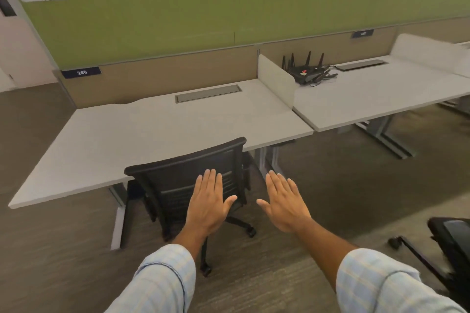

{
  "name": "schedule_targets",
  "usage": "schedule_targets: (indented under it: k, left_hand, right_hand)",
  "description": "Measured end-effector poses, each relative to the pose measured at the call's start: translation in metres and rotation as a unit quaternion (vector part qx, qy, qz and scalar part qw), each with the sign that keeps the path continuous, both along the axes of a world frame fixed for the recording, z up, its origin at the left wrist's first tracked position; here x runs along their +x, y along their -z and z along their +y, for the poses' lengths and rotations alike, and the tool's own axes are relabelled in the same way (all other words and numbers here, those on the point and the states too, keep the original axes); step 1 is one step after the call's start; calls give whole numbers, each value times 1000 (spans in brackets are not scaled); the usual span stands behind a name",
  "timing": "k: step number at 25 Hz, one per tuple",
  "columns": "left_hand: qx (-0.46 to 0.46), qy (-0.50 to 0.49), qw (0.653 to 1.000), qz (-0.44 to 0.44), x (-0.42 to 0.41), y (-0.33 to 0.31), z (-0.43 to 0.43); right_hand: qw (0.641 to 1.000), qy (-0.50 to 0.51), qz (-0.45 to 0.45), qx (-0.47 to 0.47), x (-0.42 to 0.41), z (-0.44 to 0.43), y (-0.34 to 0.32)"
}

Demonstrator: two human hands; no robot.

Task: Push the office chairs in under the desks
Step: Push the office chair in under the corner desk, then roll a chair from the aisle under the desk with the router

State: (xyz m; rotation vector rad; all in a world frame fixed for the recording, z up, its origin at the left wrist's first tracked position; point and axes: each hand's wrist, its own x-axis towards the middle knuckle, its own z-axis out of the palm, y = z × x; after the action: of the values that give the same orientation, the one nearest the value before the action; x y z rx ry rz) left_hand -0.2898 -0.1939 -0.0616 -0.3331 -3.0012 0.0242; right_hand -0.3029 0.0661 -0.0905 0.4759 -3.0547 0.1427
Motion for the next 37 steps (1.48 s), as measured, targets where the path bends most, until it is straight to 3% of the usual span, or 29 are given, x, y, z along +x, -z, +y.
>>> schedule_targets:
  k: [13,29,37]
  left_hand:
    - [17,206,978,10,44,-1,237]
    - [40,387,921,8,268,1,606]
    - [55,482,875,3,330,-13,766]
  right_hand:
    - [977,213,17,-10,145,211,-12]
    - [930,361,59,31,443,520,-11]
    - [887,457,63,28,532,648,-16]
